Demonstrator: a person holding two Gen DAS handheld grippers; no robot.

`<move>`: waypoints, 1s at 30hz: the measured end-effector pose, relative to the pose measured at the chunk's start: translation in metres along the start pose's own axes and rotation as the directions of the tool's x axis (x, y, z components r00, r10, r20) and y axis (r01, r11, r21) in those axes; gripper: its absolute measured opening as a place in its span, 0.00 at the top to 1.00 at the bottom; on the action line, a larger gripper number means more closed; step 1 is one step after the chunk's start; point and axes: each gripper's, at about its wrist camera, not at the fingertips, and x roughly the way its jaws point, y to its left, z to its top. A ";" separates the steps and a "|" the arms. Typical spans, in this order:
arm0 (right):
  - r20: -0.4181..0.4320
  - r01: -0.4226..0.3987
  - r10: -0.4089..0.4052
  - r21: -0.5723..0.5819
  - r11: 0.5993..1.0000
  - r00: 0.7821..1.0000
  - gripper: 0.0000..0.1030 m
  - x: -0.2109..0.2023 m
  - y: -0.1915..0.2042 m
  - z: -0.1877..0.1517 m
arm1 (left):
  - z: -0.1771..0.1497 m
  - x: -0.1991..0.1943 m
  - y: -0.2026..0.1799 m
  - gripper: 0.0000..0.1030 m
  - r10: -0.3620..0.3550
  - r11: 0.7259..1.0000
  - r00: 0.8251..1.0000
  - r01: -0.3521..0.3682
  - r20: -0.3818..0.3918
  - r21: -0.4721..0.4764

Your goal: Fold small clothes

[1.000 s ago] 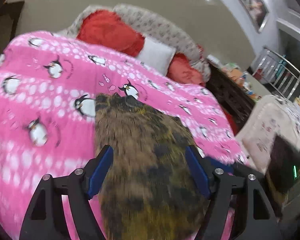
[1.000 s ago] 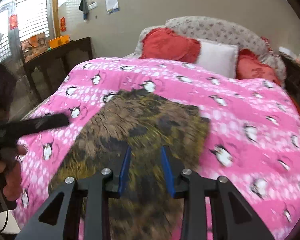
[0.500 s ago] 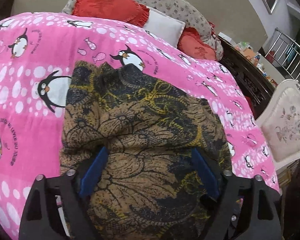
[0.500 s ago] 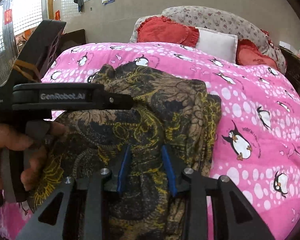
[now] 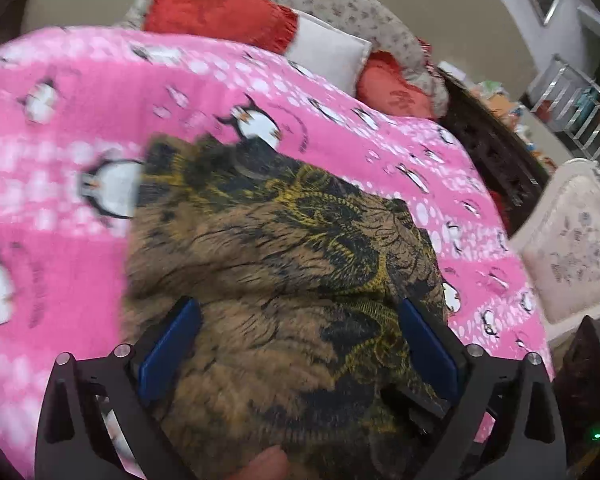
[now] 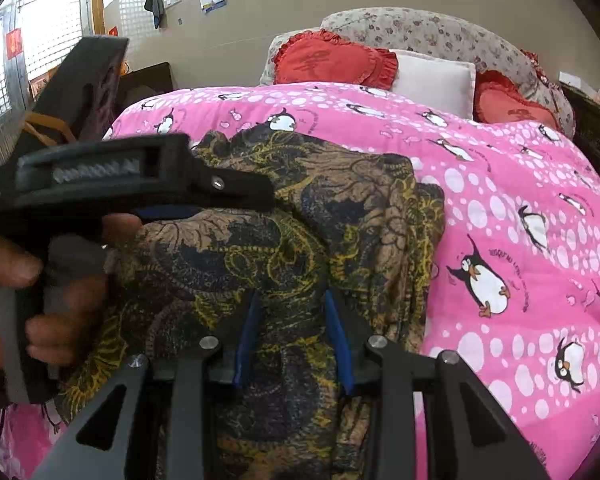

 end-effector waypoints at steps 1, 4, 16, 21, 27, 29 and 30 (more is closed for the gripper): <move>0.000 -0.002 0.002 0.001 1.000 1.000 0.65 0.000 -0.001 0.000 | -0.003 -0.014 -0.003 0.18 0.040 0.999 0.999 -0.040 0.019 0.004; 0.001 0.003 -0.003 -0.004 1.000 1.000 0.65 0.001 -0.002 0.001 | -0.020 -0.057 -0.006 0.18 0.143 0.990 0.988 -0.143 0.053 0.002; -0.063 0.088 -0.087 -0.001 0.996 0.994 0.32 -0.112 0.026 -0.029 | -0.123 -0.124 -0.008 0.18 0.381 0.923 0.924 -0.383 -0.038 -0.041; -0.072 0.166 -0.159 0.103 0.981 0.985 0.28 -0.160 0.013 -0.054 | -0.133 -0.122 -0.027 0.18 0.356 0.933 0.933 -0.358 -0.049 -0.030; -0.062 0.238 -0.231 0.194 0.952 0.971 0.28 -0.182 -0.009 -0.063 | -0.141 -0.121 -0.040 0.18 0.349 0.937 0.936 -0.350 -0.052 -0.002; -0.062 0.244 -0.237 0.196 0.950 0.970 0.28 -0.183 -0.011 -0.065 | -0.144 -0.122 -0.041 0.18 0.347 0.938 0.937 -0.347 -0.051 0.001; -0.063 0.248 -0.240 0.196 0.949 0.969 0.28 -0.183 -0.011 -0.066 | -0.146 -0.122 -0.042 0.18 0.347 0.938 0.936 -0.347 -0.051 0.003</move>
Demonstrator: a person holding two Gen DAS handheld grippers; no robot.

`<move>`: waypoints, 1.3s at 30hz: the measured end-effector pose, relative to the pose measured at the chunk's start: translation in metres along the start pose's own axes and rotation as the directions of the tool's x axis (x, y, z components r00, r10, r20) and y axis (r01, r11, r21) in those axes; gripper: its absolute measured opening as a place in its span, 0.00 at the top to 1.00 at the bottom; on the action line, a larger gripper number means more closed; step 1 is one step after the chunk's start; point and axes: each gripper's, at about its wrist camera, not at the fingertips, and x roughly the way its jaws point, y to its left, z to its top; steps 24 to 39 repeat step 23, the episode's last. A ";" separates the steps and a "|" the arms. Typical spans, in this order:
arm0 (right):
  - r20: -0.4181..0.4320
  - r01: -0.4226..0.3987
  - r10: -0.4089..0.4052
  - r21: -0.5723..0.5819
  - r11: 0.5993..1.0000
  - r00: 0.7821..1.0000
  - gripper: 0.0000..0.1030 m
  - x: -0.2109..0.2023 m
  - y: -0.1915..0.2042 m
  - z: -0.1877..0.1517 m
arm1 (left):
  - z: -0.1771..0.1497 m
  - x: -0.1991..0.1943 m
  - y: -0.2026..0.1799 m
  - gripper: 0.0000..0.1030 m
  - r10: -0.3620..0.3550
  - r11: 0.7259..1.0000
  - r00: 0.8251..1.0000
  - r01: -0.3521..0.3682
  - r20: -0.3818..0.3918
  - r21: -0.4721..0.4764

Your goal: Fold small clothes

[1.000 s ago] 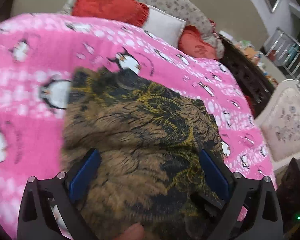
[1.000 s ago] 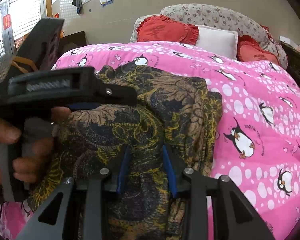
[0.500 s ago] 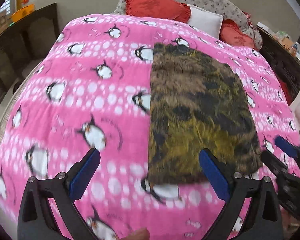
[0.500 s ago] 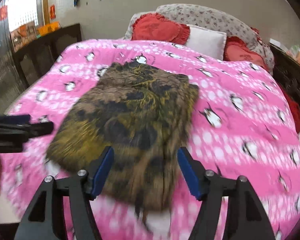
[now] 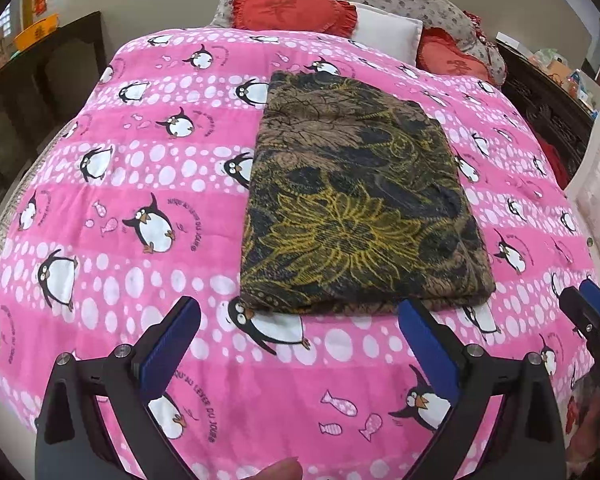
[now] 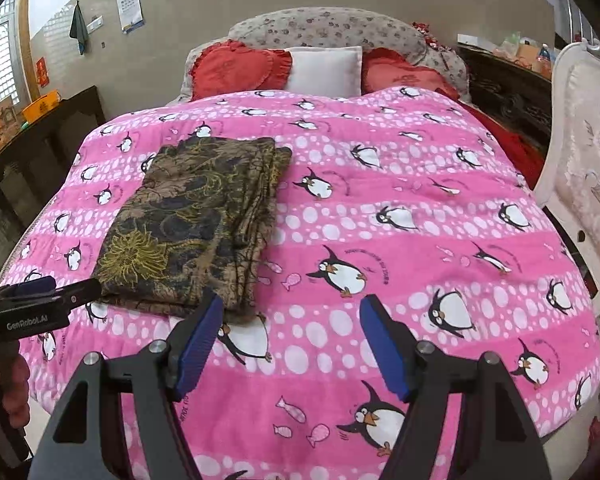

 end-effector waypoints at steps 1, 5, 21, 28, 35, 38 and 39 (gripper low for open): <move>-0.001 -0.002 0.002 0.000 1.000 1.000 0.28 0.000 0.000 0.000 | -0.001 0.000 -0.001 0.18 0.001 1.000 1.000 -0.001 0.001 0.003; 0.000 -0.011 0.011 -0.014 1.000 1.000 0.28 -0.001 0.007 -0.002 | -0.003 0.000 -0.001 0.18 0.001 1.000 1.000 -0.001 0.002 0.006; 0.002 -0.023 0.023 -0.021 1.000 1.000 0.28 0.001 0.014 -0.004 | -0.006 -0.002 -0.004 0.18 -0.032 0.999 0.999 0.032 0.021 0.019; -0.004 -0.029 0.029 -0.022 0.999 1.000 0.28 0.002 0.015 -0.005 | -0.006 -0.005 -0.007 0.18 -0.034 0.999 0.999 0.033 0.032 0.034; -0.004 -0.029 0.029 -0.022 0.999 1.000 0.28 0.002 0.015 -0.005 | -0.006 -0.005 -0.007 0.18 -0.034 0.999 0.999 0.033 0.032 0.034; -0.004 -0.029 0.029 -0.022 0.999 1.000 0.28 0.002 0.015 -0.005 | -0.006 -0.005 -0.007 0.18 -0.034 0.999 0.999 0.033 0.032 0.034; -0.004 -0.029 0.029 -0.022 0.999 1.000 0.28 0.002 0.015 -0.005 | -0.006 -0.005 -0.007 0.18 -0.034 0.999 0.999 0.033 0.032 0.034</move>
